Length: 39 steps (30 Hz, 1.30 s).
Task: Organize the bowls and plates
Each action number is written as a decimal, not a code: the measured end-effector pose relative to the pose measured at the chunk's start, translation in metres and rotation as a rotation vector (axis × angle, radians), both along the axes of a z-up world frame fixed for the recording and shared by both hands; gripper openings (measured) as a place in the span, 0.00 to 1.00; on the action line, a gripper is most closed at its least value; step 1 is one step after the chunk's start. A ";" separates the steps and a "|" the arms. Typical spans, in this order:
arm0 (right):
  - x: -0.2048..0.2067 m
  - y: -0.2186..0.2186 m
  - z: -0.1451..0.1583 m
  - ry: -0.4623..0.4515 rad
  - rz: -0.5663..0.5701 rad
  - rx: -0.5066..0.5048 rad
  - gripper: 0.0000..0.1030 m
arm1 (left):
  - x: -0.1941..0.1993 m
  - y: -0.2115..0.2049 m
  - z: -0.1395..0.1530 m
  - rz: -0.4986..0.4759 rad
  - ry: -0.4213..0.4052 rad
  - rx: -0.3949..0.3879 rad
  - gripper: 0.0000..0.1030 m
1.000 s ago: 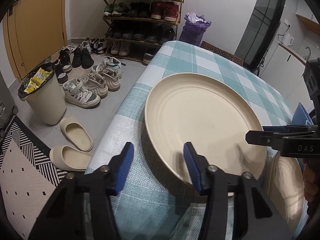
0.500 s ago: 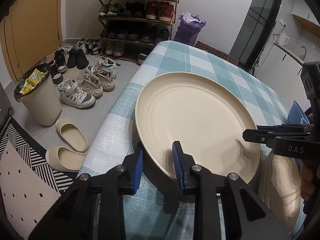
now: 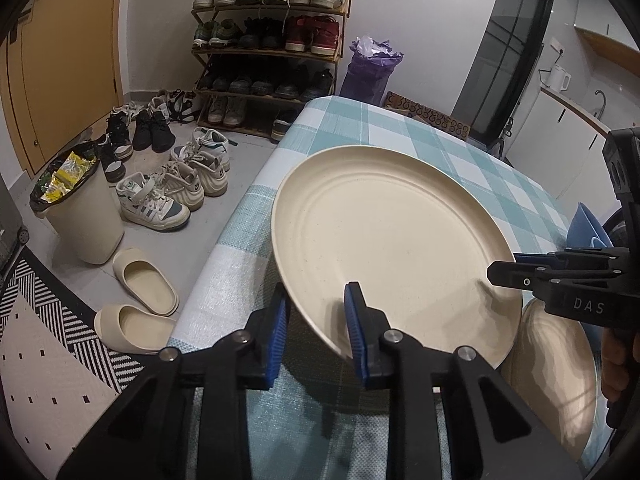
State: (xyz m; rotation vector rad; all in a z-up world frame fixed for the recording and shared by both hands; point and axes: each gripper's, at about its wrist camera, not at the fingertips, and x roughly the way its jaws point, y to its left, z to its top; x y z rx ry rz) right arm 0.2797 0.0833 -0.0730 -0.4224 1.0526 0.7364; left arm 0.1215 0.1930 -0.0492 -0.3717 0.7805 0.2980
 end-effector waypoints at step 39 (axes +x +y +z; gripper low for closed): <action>-0.043 -0.095 0.045 -0.067 -0.098 0.033 0.25 | -0.007 -0.071 0.043 -0.157 -0.054 0.065 0.25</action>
